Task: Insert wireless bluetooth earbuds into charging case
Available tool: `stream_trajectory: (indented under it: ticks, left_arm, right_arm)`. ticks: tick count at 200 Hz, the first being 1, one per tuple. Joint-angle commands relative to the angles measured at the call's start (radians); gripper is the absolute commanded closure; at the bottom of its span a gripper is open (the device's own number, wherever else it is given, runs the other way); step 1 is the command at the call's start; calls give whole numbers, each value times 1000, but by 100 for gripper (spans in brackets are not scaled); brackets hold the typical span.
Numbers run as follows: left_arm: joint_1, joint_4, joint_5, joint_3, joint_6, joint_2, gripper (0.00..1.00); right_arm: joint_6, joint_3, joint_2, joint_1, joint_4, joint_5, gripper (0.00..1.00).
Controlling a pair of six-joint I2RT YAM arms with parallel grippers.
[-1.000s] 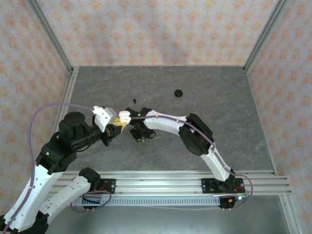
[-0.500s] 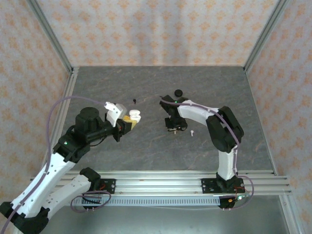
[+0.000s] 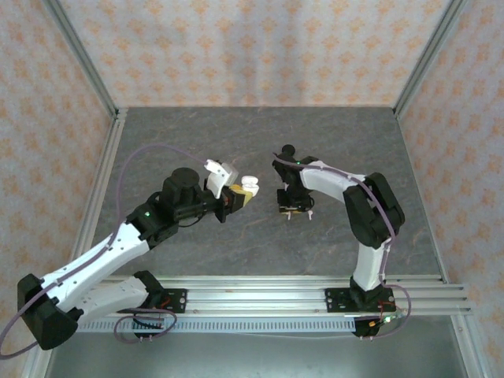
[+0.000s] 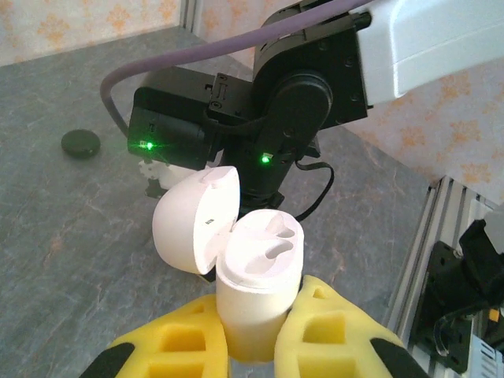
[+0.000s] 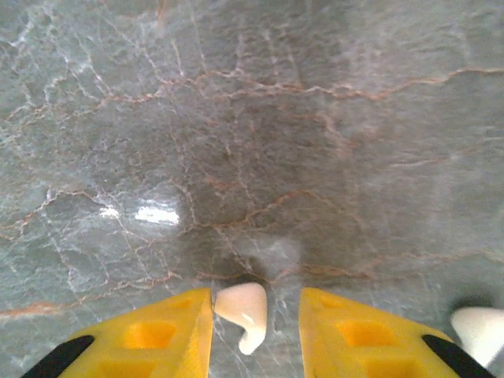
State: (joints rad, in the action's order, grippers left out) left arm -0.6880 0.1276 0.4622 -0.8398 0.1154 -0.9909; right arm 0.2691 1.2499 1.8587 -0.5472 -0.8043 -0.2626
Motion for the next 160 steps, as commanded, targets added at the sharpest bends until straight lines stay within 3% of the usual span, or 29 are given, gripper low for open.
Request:
stream_trajectory:
  ticks: [1, 76, 160]
  left_arm:
    - [-16, -131, -71, 28, 40, -3, 100]
    - [-20, -129, -127, 59, 58, 4, 100]
    - [-22, -98, -132, 55, 48, -12, 100]
  right_arm:
    - [-31, 24, -68, 25, -66, -7, 65]
    - [-83, 102, 26, 54, -96, -193, 65]
    - [-67, 105, 76, 31, -107, -151, 66]
